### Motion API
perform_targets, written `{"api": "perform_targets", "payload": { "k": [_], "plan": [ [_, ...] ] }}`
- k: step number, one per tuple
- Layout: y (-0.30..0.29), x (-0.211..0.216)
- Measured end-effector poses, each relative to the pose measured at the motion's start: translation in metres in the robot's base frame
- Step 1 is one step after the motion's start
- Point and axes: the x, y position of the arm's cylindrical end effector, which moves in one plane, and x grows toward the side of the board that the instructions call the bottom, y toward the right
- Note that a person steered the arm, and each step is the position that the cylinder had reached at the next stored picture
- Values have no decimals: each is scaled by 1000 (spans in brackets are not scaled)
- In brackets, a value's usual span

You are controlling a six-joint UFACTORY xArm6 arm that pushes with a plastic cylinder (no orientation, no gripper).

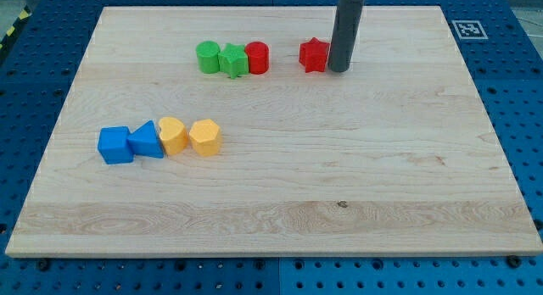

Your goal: Place the red star right to the red circle

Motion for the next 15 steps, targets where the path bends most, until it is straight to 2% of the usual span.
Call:
{"api": "perform_targets", "payload": {
  "k": [1, 2, 3, 5, 6, 7, 8, 11, 15],
  "plan": [
    [-15, 0],
    [-12, -30],
    [-11, -41],
    [-48, -50],
    [-50, -101],
    [-54, -101],
    [-55, -82],
    [-85, -82],
    [-85, -69]
  ]
}}
